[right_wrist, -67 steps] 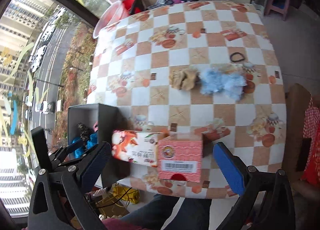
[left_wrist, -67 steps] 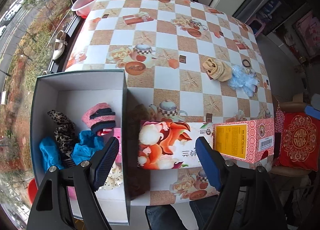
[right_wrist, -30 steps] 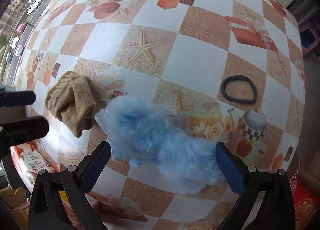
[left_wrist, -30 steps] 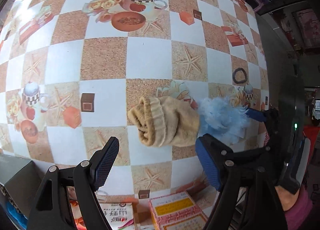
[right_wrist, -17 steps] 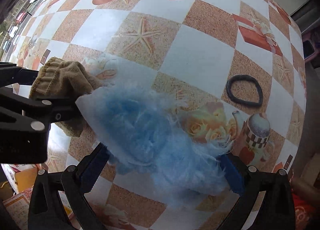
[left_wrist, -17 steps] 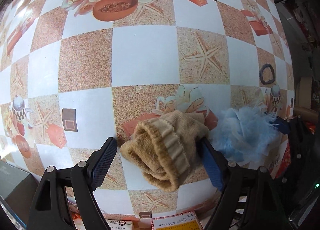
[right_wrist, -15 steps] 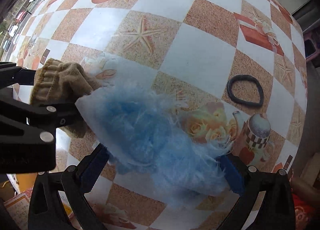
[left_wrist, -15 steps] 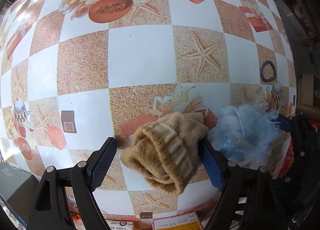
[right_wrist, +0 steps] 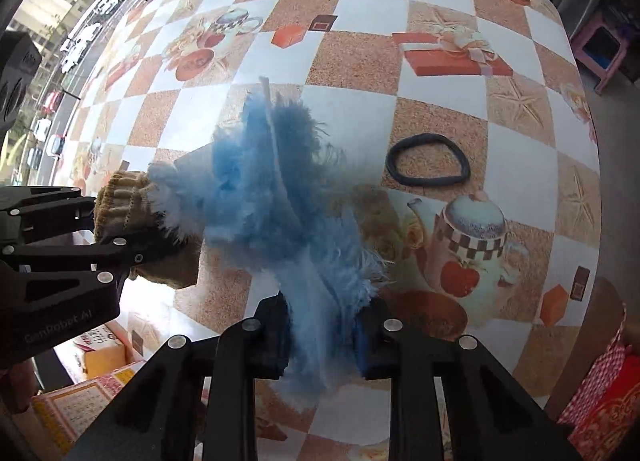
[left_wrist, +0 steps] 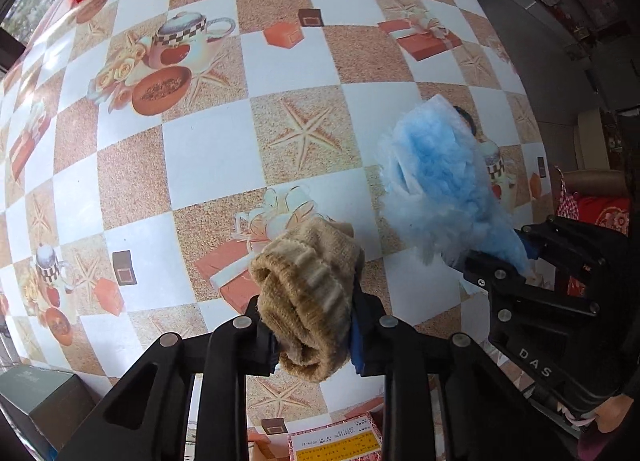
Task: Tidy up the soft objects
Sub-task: 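Lift and carry the beige cap and blue fluff over the white box with both tools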
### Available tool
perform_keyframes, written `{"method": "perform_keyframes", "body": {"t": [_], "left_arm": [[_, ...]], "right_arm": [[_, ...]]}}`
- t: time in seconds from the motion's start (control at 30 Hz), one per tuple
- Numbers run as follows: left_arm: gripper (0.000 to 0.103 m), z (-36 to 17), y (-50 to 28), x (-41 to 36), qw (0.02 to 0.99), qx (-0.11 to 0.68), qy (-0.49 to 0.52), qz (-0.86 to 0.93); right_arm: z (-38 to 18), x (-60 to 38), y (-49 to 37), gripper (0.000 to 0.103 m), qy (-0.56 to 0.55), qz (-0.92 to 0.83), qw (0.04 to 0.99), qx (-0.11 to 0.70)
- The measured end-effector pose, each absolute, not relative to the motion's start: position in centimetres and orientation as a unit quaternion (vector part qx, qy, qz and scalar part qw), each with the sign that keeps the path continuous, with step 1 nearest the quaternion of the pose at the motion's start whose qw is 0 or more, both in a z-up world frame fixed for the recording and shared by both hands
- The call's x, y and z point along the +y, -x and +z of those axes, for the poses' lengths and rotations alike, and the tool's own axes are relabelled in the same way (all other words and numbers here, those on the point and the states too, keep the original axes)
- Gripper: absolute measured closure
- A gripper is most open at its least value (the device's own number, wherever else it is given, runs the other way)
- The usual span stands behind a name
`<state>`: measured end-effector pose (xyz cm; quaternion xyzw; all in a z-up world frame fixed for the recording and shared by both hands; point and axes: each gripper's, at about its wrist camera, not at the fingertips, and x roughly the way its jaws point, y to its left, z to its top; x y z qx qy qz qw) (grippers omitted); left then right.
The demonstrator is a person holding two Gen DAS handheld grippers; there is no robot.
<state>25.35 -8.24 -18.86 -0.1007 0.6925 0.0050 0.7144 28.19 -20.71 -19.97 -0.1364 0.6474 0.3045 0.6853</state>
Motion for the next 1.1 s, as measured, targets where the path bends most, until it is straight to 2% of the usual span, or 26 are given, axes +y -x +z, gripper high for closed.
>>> {"method": "perform_keyframes", "body": {"t": [0.37,0.63,1.1], "left_arm": [[0.074,-13.7,-22.6,-10.3,0.743,0.667,0.060,-0.018],[0.074,-11.0,-21.4,-16.5,0.756,0.649,0.028,-0.085],[0.074,-6.1,-12.7,-22.3,0.753,0.632,0.000,-0.185]], "right_arm": [[-16.4,-25.7,-25.7,0.077,0.046,0.276,0.689,0.668],[-14.8,-30.2,-22.6,0.077,0.007,0.244,0.698,0.673],[-11.6,-36.6,-14.0,0.077,-0.042,0.161,0.717,0.677]]}}
